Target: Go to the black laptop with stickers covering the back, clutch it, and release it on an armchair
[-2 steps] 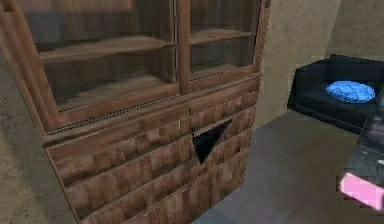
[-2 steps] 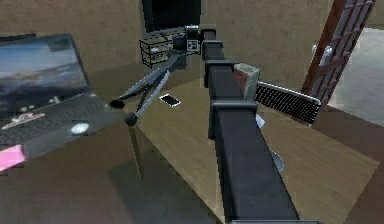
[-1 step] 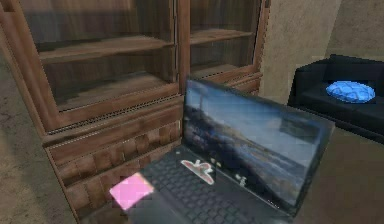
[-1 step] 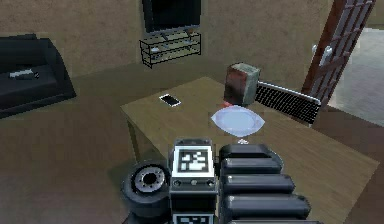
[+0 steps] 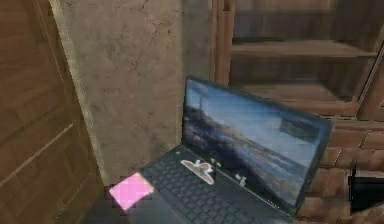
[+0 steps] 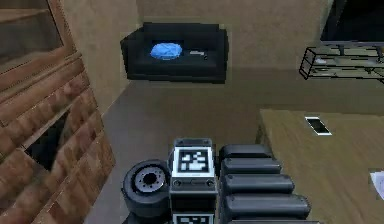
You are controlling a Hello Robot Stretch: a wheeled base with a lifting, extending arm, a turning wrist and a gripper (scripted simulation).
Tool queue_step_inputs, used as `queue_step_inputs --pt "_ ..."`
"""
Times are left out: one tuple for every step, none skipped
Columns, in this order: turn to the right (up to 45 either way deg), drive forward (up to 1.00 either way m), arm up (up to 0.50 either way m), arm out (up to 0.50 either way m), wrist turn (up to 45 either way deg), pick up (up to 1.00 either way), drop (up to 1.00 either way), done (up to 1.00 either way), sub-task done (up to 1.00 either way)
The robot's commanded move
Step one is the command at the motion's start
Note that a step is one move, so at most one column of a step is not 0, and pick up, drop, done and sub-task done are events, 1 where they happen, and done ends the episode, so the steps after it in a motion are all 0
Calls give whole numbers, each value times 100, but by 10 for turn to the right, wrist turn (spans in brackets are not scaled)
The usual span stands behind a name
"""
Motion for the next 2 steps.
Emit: queue_step_inputs --pt "-450 0 0 0 0 0 0 0 0" --pt "-360 0 0 0 0 0 0 0 0"
